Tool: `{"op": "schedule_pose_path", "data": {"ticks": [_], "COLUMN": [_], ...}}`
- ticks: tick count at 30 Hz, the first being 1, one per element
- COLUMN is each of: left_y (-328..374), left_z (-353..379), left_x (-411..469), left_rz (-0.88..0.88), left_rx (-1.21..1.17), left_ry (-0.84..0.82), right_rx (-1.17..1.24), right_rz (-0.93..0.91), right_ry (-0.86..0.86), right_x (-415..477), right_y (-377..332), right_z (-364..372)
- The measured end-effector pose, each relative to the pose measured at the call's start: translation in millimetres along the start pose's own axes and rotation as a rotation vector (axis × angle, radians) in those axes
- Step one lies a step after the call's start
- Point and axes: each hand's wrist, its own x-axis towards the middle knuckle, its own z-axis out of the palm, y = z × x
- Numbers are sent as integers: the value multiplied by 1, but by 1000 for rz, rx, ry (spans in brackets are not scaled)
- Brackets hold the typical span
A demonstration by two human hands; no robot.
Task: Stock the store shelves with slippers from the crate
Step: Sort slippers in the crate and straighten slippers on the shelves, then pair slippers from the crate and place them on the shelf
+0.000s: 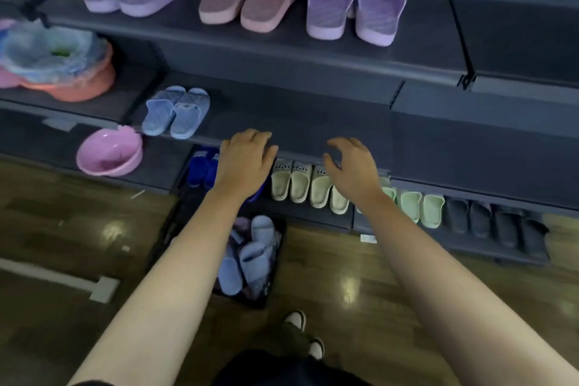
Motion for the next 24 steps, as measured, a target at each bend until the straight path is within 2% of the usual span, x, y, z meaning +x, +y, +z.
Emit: {"op": "schedule_pose_path", "data": {"ticks": [4,11,18,24], "left_y": [-32,-120,-238,-302], "left_z": [16,30,41,86], "left_x": [-44,-83,-84,-95], "left_rz": [-58,-126,-63,-37], "left_rx": [19,36,5,18], "left_ry": [-101,-266,-361,-511], "right_rx": [-33,-39,-26,8], "right_rz": [47,141,279,454], "right_ry": [-133,-223,-324,-349], "right_x": [-34,-49,-43,-61], "right_y": [-7,-37,-92,-104], "right_z": [43,118,218,298]}}
